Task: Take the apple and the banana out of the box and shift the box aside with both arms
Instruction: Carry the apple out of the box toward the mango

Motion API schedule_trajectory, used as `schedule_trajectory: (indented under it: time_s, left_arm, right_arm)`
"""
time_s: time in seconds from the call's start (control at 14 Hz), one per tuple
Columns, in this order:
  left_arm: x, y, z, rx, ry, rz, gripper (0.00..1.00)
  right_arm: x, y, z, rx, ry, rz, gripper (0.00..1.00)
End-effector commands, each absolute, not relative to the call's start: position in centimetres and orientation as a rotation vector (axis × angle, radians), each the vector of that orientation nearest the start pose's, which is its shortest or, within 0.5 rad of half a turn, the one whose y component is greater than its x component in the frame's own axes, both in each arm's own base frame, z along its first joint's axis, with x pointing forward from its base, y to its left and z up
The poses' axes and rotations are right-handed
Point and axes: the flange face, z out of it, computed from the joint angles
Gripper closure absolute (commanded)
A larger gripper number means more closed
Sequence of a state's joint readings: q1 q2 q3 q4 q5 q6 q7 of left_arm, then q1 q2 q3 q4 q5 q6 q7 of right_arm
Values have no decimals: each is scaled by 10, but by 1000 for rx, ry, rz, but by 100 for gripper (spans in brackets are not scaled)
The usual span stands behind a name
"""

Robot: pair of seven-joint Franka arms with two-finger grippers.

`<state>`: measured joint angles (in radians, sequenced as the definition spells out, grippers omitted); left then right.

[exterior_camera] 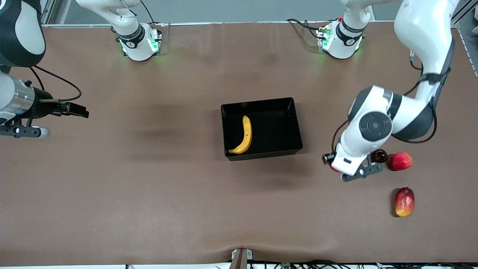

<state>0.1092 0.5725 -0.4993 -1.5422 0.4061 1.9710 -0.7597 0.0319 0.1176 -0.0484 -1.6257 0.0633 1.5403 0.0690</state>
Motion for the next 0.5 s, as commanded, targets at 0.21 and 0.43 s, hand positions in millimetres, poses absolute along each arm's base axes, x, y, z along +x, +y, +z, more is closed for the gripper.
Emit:
schedule_trajectory:
  time_s: [0.21, 0.43]
  left_arm:
    - [697, -140, 326, -2931, -12, -116, 100]
    - [709, -108, 315, -2846, 211, -157, 100]
  right_arm:
    - [579, 5, 533, -3058, 156, 310, 0]
    - [579, 5, 533, -3058, 156, 310, 0]
